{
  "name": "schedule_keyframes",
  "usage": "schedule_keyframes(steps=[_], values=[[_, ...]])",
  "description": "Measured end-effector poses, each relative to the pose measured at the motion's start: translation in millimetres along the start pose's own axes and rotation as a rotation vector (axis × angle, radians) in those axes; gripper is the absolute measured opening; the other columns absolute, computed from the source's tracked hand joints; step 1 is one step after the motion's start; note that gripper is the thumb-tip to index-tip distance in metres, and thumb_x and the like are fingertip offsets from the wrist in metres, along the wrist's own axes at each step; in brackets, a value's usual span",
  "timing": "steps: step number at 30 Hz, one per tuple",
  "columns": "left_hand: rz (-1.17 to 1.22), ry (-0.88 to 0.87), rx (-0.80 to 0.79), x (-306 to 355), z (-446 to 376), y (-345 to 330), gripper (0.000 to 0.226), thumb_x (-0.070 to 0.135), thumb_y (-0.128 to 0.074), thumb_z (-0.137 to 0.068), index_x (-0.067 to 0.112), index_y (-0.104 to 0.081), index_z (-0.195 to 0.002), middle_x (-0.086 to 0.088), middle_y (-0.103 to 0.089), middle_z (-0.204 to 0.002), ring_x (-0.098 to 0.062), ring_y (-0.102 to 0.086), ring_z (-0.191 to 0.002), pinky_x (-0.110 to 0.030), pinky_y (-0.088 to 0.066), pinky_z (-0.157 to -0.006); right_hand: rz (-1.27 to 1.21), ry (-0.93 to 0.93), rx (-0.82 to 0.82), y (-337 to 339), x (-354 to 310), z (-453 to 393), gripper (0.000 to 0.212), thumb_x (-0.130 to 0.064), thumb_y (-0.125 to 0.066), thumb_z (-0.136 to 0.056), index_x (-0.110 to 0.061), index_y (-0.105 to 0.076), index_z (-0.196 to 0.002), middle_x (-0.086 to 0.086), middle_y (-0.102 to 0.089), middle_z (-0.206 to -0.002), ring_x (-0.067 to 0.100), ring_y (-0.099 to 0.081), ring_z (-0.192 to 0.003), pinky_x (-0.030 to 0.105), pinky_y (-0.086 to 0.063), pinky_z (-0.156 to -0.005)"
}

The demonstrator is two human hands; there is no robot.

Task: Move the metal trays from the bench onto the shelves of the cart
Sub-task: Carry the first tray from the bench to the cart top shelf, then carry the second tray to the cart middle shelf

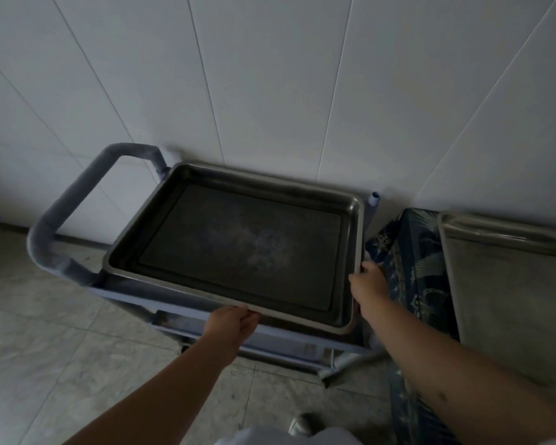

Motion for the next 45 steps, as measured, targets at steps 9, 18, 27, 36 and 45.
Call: schedule_keyframes(steps=[9, 18, 27, 36, 45], values=[[0.134, 0.116, -0.165, 7.0, 8.5, -26.1, 0.037, 0.004, -0.040, -0.104, -0.007, -0.045, -0.139, -0.027, -0.059, -0.133, -0.037, -0.056, -0.127, -0.044, -0.039, -0.114, 0.206, 0.091, -0.108, 1.0, -13.8, -18.2, 0.049, -0.024, -0.058, -0.094, -0.007, -0.048, -0.139, 0.015, -0.055, -0.137, 0.028, -0.056, -0.113, 0.035, -0.044, -0.086], [-1.204, -0.546, -0.111, 53.6, 41.5, -5.3, 0.013, 0.027, -0.052, -0.102, 0.026, -0.061, -0.110, -0.011, -0.068, -0.108, -0.021, -0.065, -0.091, -0.044, -0.057, -0.089, 0.617, 0.572, -0.143, -21.2, -4.6, 79.9, 0.080, -0.055, -0.058, -0.087, -0.025, -0.024, -0.153, 0.003, -0.014, -0.165, 0.023, -0.021, -0.148, 0.044, -0.030, -0.114], [-1.889, -1.127, -0.329, 35.2, 59.1, -13.3, 0.098, 0.091, -0.018, -0.072, 0.050, 0.038, -0.141, -0.002, 0.043, -0.157, -0.032, 0.032, -0.145, -0.059, 0.003, -0.118, 0.910, 0.605, 0.094, -20.1, 25.0, 187.4, 0.099, -0.087, -0.026, -0.080, -0.026, -0.013, -0.156, 0.010, -0.003, -0.166, 0.029, -0.004, -0.151, 0.055, -0.013, -0.116], [-1.832, -1.387, -0.637, -12.2, 107.0, -53.1, 0.098, 0.098, -0.003, -0.068, 0.048, 0.042, -0.138, -0.004, 0.041, -0.158, -0.030, 0.034, -0.145, -0.054, 0.008, -0.116, 0.906, 0.135, 0.324, 52.4, 122.1, 284.7, 0.108, -0.094, -0.013, -0.070, -0.030, -0.007, -0.157, 0.004, 0.007, -0.165, 0.029, -0.005, -0.152, 0.058, -0.015, -0.115], [-1.917, -1.659, -0.949, -115.4, 215.9, -127.1, 0.097, 0.092, -0.011, -0.073, 0.045, 0.011, -0.156, 0.000, 0.036, -0.162, -0.031, 0.029, -0.147, -0.063, -0.002, -0.119, 0.693, -0.288, 0.446, 149.6, 259.1, 409.6, 0.118, -0.098, -0.008, -0.062, -0.029, 0.006, -0.157, 0.003, 0.021, -0.164, 0.023, 0.014, -0.151, 0.051, -0.011, -0.120]])
Point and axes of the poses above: each hand's wrist, its own z-axis away from the middle knuckle, its own y-axis out of the back of the hand, x = y × z, the point moved 6 cm from there along -z, towards the middle knuckle
